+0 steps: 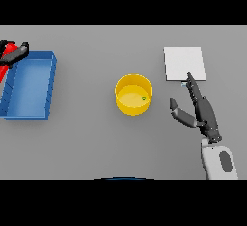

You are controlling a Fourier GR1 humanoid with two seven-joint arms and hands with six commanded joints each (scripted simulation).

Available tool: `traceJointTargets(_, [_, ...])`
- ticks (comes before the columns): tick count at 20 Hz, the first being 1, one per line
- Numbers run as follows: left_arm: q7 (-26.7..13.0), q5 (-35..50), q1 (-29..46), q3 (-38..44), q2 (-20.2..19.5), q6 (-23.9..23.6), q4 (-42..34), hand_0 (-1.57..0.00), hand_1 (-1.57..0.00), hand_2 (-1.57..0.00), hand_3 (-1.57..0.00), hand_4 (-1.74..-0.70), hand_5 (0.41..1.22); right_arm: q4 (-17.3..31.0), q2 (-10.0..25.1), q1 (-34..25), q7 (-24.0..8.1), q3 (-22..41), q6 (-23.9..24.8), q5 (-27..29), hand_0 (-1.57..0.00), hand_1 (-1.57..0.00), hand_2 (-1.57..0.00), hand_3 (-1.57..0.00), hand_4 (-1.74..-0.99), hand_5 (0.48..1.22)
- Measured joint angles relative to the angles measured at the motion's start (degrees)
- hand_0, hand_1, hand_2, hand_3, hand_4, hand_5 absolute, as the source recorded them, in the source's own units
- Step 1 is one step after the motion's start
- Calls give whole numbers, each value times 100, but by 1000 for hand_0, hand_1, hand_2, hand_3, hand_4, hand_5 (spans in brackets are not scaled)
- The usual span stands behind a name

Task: Pick up the red beaker and tilt it to pour out 1 green nut into yellow bowl. Pick up the yellow bowl and place it on the metallic measuring scale.

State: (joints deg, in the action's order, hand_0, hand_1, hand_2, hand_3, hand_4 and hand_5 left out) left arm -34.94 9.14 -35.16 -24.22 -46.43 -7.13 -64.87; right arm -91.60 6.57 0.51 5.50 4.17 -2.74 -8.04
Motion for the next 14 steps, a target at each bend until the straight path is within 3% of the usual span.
traceJointTargets(3, [-1, 18, -151, -239, -67, 140, 164, -257, -217, -195, -121, -783, 653, 35, 6, -5, 36, 6, -4, -17, 1, 1, 1, 1, -1310, 721])
traceJointTargets(8, [-1, -54, -216, -575, -132, 140, 301, -83, -70, -63, -39, -738, 656, 37, 37, 19, 116, 28, 67, -142, 1, 1, 1, 1, -1290, 714])
traceJointTargets(11, [20, -84, -206, -610, -76, -164, 144, -42, -36, -32, -19, -728, 664, -76, 23, 33, -92, 66, 49, -138, 1, 1, 1, 1, -1281, 688])
traceJointTargets(14, [109, -40, -108, -528, -169, -310, -15, -21, -18, -16, -9, -716, 682, -161, 205, -252, -524, 306, 276, -829, 1, 1, 1, 1, -1190, 663])
